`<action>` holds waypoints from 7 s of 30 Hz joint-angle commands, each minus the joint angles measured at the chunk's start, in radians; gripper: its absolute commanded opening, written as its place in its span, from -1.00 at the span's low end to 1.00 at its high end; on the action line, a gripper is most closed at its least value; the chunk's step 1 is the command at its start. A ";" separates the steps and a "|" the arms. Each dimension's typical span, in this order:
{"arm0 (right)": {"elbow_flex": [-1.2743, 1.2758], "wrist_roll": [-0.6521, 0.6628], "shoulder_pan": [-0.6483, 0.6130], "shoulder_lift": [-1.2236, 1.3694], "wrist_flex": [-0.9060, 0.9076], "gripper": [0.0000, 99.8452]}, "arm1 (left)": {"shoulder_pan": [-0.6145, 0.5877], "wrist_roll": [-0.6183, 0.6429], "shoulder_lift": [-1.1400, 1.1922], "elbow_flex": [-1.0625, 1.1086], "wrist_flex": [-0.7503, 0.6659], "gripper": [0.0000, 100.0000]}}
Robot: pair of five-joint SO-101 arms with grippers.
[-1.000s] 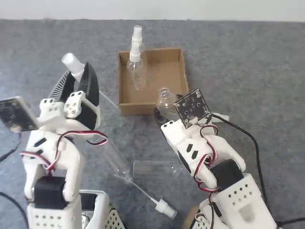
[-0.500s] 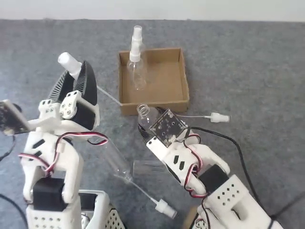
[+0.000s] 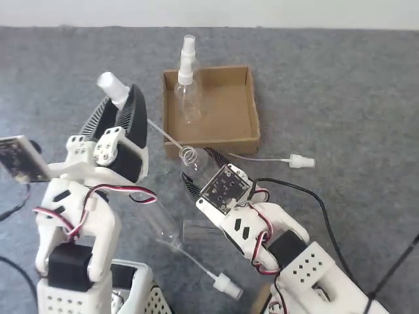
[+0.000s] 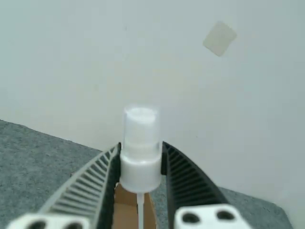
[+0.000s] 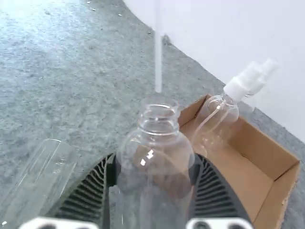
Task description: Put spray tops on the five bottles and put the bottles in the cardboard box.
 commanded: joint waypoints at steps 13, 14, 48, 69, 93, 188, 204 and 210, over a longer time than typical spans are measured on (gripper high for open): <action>-0.011 0.014 -0.015 -0.019 -0.021 -0.94 | 0.017 0.005 -0.009 -0.012 -0.028 -0.97; -0.011 0.014 -0.015 -0.019 -0.021 -0.94 | 0.017 0.005 -0.009 -0.005 -0.029 -0.97; 0.009 0.005 0.021 -0.028 -0.025 -0.94 | 0.164 -0.216 -0.011 0.166 0.041 -0.52; 0.012 0.005 0.022 -0.028 -0.016 -0.94 | 0.009 -0.216 -0.011 0.012 0.078 -0.68; 0.029 0.005 0.016 -0.030 -0.024 -0.94 | -0.084 -0.224 -0.011 0.348 -0.037 -0.78; -0.018 -0.043 -0.061 -0.030 -0.062 -0.94 | 0.222 -0.454 -0.428 0.527 0.161 -0.78; 0.023 -0.044 0.008 -0.030 -0.058 -0.94 | -0.025 -0.382 -0.428 0.423 0.153 -0.78; 0.046 -0.170 0.021 -0.031 -0.068 -0.94 | -0.169 -0.440 -0.428 0.381 0.146 -0.78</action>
